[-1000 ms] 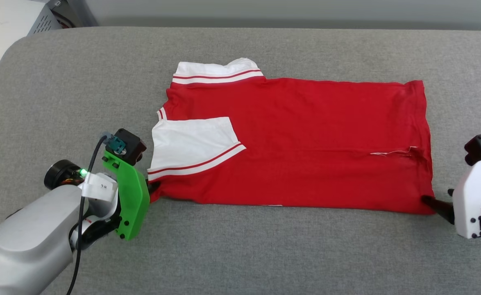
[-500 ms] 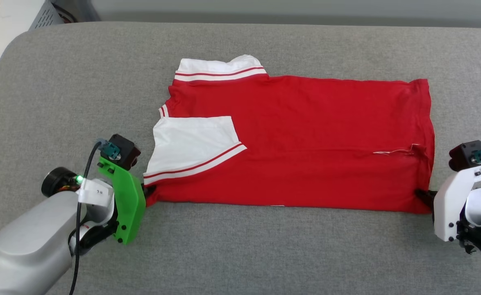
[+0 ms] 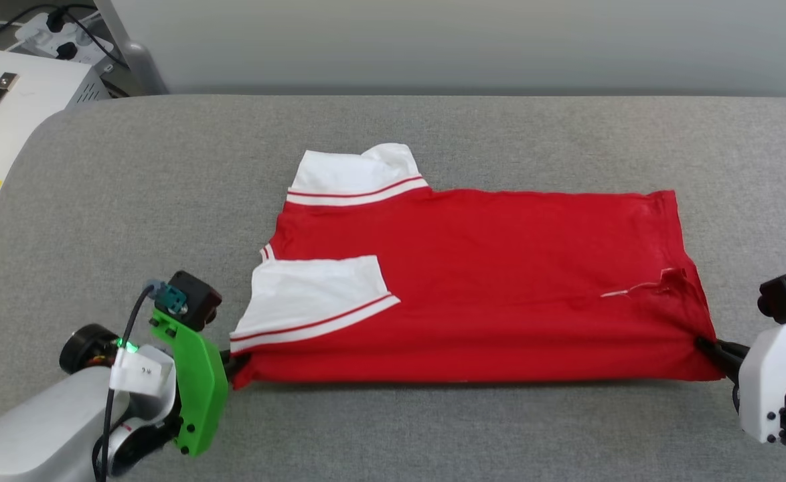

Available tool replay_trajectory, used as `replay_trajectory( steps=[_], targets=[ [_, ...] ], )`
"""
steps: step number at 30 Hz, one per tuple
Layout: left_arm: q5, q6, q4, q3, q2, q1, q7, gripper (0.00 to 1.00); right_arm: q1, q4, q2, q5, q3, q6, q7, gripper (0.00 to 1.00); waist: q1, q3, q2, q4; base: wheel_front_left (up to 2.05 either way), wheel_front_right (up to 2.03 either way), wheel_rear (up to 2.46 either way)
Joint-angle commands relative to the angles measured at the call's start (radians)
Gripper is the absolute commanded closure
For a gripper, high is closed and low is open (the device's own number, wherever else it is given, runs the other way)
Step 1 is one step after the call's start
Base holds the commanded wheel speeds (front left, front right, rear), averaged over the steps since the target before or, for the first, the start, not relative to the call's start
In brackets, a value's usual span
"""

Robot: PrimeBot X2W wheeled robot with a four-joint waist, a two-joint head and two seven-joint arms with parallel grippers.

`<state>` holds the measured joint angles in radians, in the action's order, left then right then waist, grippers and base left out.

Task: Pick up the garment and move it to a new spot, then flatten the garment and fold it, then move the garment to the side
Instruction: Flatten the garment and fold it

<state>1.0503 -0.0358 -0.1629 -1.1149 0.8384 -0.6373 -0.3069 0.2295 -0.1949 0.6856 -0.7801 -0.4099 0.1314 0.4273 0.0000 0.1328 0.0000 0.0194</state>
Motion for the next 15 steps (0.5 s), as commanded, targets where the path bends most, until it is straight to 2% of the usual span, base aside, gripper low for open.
replay_trajectory(
  steps=[1,10,15],
  targets=[
    [0.014,0.018,0.023,-0.003,0.018,0.031,-0.003,1.0,-0.036,0.025,0.012,-0.006,0.02,-0.001,0.004,1.0,0.0,-0.018,0.0,-0.004,0.0,0.0,0.0],
    [0.049,0.095,0.137,-0.028,0.061,0.14,-0.005,1.0,-0.221,0.144,-0.003,0.008,0.15,-0.001,0.079,1.0,0.0,-0.008,0.0,-0.003,0.0,0.0,0.0],
    [0.071,0.105,0.117,-0.031,0.049,0.165,0.0,1.0,-0.252,0.138,-0.047,0.028,0.185,-0.001,0.115,1.0,0.0,0.028,0.0,-0.005,0.0,0.0,0.0]
  ],
)
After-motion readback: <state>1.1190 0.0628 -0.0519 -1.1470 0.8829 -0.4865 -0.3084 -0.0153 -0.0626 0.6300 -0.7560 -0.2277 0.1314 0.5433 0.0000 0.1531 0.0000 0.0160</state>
